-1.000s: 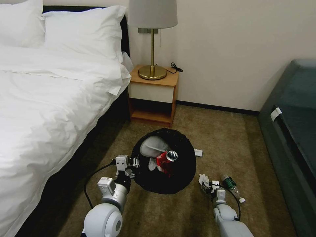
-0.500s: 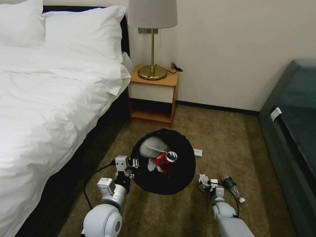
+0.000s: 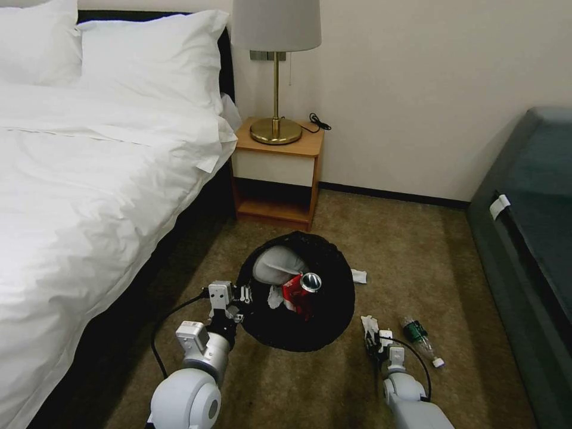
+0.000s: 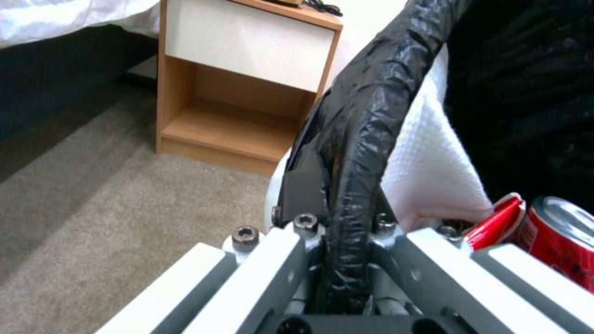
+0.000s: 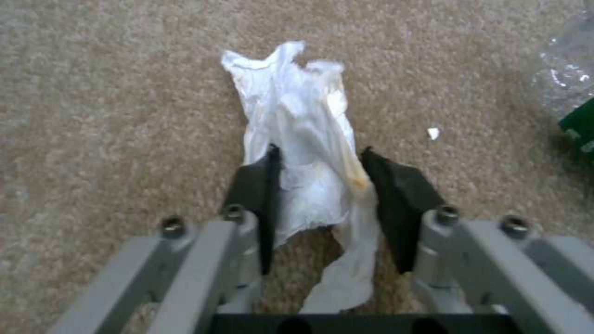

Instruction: Pick up the trash bin, then pick up the garbage on the floor and place it into the trash bin.

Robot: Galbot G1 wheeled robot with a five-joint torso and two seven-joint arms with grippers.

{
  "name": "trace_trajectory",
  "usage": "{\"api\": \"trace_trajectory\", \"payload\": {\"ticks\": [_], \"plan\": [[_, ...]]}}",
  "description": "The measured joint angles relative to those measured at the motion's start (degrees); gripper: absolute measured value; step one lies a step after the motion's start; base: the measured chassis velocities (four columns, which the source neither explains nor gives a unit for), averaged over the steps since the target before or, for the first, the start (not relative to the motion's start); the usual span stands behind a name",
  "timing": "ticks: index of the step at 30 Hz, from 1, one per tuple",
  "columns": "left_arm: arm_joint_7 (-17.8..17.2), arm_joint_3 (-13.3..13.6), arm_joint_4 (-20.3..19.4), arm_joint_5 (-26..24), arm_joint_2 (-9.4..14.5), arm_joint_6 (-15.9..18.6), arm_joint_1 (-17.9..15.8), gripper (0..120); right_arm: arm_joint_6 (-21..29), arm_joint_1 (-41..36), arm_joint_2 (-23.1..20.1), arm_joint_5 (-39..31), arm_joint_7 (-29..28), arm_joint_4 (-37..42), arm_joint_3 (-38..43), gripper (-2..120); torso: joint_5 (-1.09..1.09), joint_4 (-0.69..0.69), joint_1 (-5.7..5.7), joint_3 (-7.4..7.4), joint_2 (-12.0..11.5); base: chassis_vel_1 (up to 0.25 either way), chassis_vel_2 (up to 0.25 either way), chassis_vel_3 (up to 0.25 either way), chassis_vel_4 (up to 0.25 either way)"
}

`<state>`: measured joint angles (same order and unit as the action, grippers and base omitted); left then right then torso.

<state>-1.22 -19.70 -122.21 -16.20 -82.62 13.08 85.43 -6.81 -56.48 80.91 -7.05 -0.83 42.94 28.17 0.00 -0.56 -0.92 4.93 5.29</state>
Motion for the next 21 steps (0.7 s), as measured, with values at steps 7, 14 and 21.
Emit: {"api": "trace_trajectory", "payload": {"ticks": [7,14,21], "plan": [[0.1,0.1,0.0,0.1,-0.2,0.0,0.1,0,-0.4,-0.4,-0.3,0.0,0.1,0.6,0.4,2,0.0,0.0,0.0,0.0,0.0,0.0,0.0,0.0,0.0],[0.2,0.1,0.0,0.2,-0.2,0.0,0.1,0,-0.6,-0.7,-0.6,0.0,0.1,1.0,0.5,0,0.0,0.0,0.0,0.0,0.0,0.0,0.0,0.0,0.0],[0.2,0.2,0.3,0.2,-0.2,0.0,0.0,0,-0.8,-1.0,-0.6,0.0,0.0,1.9,0.5,0,0.0,-0.01,0.0,0.0,0.0,0.0,0.0,0.0,0.0]]}}
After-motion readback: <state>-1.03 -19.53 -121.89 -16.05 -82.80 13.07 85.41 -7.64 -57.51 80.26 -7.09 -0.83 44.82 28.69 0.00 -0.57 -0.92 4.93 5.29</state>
